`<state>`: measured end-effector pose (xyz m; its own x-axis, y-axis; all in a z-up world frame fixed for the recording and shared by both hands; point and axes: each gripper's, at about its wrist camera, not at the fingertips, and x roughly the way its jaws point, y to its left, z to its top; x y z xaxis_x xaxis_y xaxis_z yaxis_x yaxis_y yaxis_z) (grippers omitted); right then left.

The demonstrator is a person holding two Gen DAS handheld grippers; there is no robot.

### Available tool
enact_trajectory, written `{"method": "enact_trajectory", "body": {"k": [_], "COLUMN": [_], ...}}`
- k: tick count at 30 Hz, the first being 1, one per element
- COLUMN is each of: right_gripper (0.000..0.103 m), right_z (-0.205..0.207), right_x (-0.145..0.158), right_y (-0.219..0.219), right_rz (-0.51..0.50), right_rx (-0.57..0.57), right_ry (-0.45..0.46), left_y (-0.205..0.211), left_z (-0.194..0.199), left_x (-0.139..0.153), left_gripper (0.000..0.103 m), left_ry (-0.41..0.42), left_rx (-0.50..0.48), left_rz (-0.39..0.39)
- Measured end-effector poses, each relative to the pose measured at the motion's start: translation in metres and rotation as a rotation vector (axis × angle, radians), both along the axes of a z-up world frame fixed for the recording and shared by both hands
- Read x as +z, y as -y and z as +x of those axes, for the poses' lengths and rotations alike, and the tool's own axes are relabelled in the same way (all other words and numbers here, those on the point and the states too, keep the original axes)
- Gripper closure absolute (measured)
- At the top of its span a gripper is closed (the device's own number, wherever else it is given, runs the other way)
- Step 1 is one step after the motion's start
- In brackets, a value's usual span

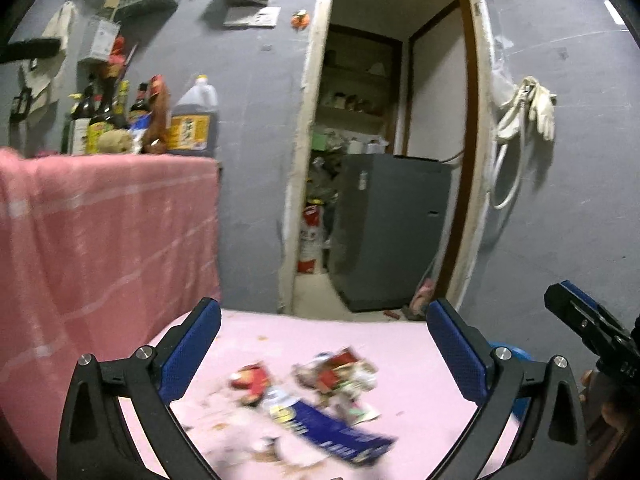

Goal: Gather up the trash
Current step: 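Move both tools back over the trash pile on the table, then grasp the red wrapper with the left tool while the right tool grasps a green-pink paper scrap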

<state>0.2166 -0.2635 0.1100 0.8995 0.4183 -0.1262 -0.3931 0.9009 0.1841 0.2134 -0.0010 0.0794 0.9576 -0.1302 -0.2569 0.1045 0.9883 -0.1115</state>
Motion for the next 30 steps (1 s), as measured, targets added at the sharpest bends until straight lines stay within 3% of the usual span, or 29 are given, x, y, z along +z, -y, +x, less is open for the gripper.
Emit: {"method": "enact_trajectory", "body": {"k": [8, 16, 18, 20, 23, 26, 28, 30], "right_gripper": [0.000, 0.000, 0.004, 0.016, 0.022, 0.036, 0.042, 0.047], "right_z": [0.017, 0.033, 0.036, 0.039, 0.041, 0.045, 0.048, 0.051], "right_x": [-0.032, -0.060, -0.065, -0.070, -0.076, -0.080, -0.082, -0.083], "right_y": [-0.049, -0.071, -0.076, -0.078, -0.084, -0.092, -0.097, -0.101], "right_rz": [-0.023, -0.092, -0.113, -0.124, -0.145, -0.167, -0.176, -0.181], "right_rx": [0.135, 0.165, 0.172, 0.189, 0.215, 0.239, 0.252, 0.271], "right_ry": [-0.141, -0.267, -0.293, -0.314, -0.336, -0.356, -0.365, -0.378], "left_y": [-0.051, -0.070, -0.070, -0.070, -0.069, -0.072, -0.072, -0.071], "left_z": [-0.001, 0.010, 0.014, 0.018, 0.028, 0.041, 0.047, 0.053], "left_x": [-0.034, -0.063, -0.070, -0.075, -0.080, -0.083, -0.083, -0.086], "left_gripper": [0.002, 0.002, 0.003, 0.003, 0.016, 0.037, 0.054, 0.064], "left_ry": [-0.093, -0.205, -0.234, -0.256, -0.303, -0.350, -0.373, -0.400], "left_rx": [0.090, 0.095, 0.078, 0.066, 0.028, -0.010, -0.038, -0.066], "left_rz": [-0.010, -0.004, -0.005, -0.007, -0.012, -0.036, -0.055, -0.061]}}
